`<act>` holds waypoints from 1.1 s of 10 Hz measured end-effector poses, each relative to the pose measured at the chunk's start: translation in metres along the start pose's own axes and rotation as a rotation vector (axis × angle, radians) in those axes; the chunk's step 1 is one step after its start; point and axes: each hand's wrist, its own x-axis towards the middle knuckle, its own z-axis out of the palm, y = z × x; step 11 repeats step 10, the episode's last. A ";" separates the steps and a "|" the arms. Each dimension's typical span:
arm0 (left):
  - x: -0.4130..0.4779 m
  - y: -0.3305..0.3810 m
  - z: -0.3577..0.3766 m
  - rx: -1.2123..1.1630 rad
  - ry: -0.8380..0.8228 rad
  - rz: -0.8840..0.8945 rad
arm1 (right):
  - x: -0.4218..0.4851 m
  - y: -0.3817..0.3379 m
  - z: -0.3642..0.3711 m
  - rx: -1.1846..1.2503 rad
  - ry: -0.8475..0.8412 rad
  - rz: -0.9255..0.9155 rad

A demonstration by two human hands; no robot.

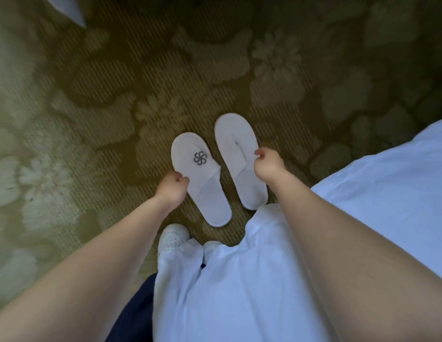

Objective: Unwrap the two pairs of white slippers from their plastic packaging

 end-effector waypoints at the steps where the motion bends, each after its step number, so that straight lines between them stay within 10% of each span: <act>1: -0.035 0.023 -0.019 0.268 -0.133 0.116 | -0.041 -0.008 -0.010 -0.050 -0.152 -0.001; 11: -0.489 0.229 -0.035 1.216 -0.468 0.730 | -0.513 0.046 -0.187 0.632 0.252 0.176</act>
